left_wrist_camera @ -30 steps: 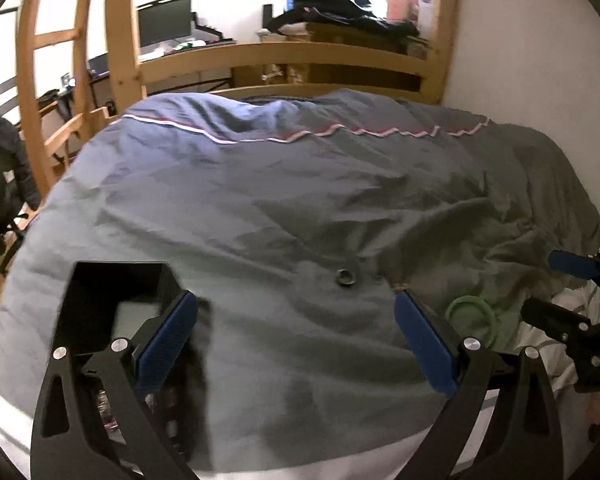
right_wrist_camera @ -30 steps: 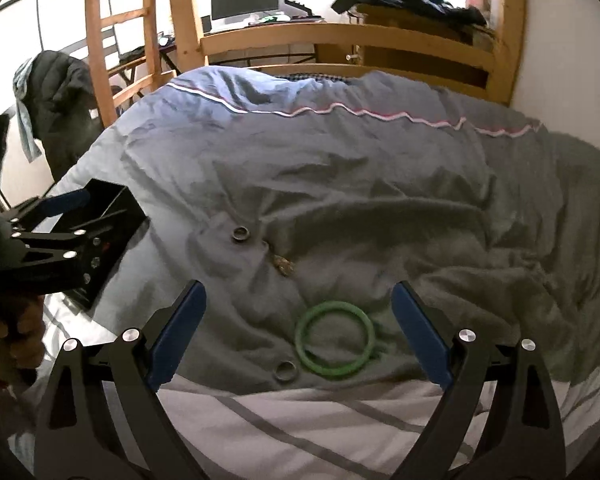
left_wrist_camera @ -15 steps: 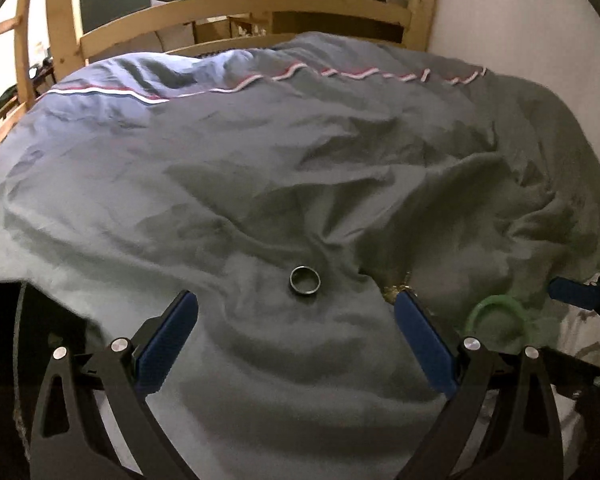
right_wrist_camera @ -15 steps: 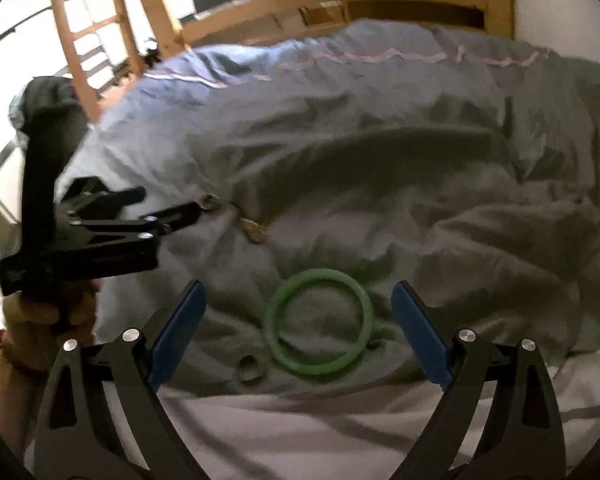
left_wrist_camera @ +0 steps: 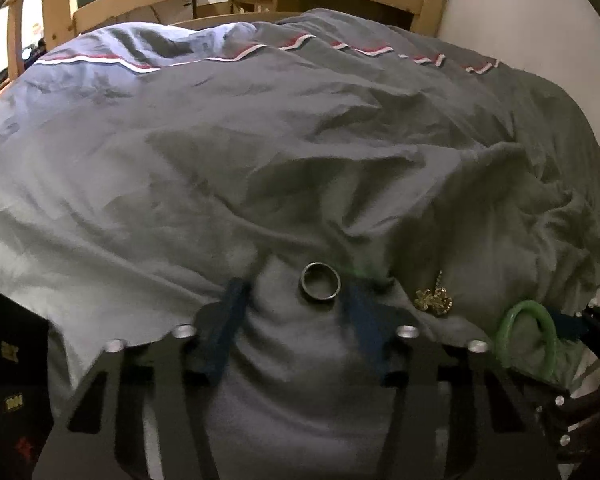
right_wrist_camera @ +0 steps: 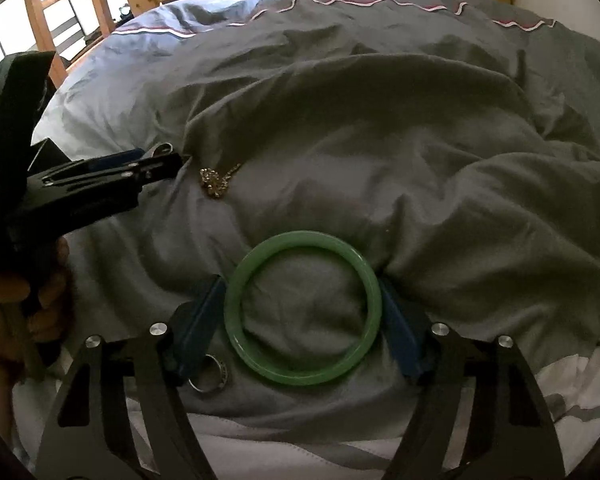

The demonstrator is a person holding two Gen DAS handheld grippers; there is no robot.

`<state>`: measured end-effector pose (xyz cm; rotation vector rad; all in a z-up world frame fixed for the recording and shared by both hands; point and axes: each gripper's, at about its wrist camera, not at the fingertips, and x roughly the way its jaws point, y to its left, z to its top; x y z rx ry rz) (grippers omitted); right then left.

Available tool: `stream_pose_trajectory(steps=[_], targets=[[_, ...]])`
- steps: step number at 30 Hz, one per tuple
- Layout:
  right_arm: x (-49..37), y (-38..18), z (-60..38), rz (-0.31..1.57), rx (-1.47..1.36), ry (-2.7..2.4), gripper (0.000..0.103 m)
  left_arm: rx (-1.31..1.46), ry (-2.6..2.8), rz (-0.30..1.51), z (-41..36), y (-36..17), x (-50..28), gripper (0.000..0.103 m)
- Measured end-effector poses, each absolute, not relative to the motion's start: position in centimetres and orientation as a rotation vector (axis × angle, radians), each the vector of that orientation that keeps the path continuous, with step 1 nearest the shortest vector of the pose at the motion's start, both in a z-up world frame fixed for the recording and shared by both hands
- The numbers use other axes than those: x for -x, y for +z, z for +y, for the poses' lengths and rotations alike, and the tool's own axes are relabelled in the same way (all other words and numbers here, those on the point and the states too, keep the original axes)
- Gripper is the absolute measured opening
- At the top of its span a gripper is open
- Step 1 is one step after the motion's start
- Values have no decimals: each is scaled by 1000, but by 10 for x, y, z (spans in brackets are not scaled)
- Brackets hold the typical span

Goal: Organize jewelry
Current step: 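Close the left tool on the dark ring while the right tool grips the green jade bangle, then carry the ring in the left tool while the right tool carries the bangle over the black box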

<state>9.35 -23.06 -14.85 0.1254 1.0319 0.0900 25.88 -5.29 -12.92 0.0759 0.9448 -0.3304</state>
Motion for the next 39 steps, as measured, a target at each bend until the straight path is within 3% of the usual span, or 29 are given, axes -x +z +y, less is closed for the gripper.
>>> stream_pose_trajectory(steps=[3,8,39], targets=[[-91,-146,-230,1022,-124,96,74,-32,-345,948,-46,-126,-257,27],[-88,-143,-231,1009,-142,101,74,-29,-362,937,-47,-123,-256,20],[-81,-124,-227,932,-140,127,74,-70,-384,861,-57,-91,-241,20]])
